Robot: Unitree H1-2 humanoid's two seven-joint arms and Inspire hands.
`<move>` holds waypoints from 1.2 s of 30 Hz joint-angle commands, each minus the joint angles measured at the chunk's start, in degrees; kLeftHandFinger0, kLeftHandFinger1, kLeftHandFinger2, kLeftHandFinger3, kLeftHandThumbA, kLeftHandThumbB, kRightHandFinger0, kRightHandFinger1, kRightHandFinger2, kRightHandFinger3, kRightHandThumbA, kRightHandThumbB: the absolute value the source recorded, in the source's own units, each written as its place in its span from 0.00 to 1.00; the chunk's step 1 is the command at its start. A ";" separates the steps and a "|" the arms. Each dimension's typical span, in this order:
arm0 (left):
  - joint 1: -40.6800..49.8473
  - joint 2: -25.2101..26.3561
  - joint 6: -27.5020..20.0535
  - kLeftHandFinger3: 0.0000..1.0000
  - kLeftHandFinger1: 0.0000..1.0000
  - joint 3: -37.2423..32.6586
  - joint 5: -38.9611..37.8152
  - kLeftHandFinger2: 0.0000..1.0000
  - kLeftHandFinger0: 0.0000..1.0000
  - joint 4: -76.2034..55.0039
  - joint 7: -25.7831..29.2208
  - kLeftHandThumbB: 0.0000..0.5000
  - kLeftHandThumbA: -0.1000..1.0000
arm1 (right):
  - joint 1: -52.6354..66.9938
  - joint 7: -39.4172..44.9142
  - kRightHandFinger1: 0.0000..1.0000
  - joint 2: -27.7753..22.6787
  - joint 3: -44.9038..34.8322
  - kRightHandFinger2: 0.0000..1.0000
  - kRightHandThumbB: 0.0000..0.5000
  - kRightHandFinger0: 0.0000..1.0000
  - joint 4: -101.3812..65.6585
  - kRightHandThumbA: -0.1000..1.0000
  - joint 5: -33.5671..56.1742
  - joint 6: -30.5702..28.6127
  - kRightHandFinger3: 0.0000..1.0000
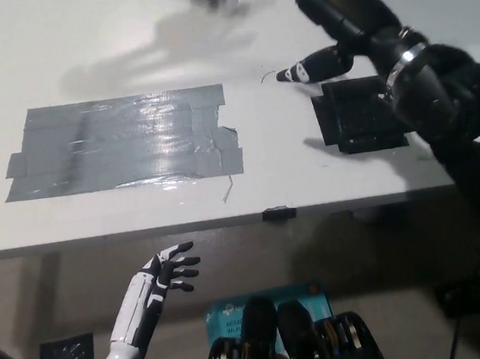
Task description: A tripod is kept on the middle of the desk infront of the robot and the robot grabs one of its legs to pick it up and hands it to a person
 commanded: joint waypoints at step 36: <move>8.24 -2.00 -4.44 1.00 1.00 0.72 -0.01 1.00 1.00 -0.84 2.53 0.36 1.00 | 58.76 -12.06 1.00 14.99 -14.42 1.00 0.50 1.00 -16.50 0.94 21.34 -16.80 1.00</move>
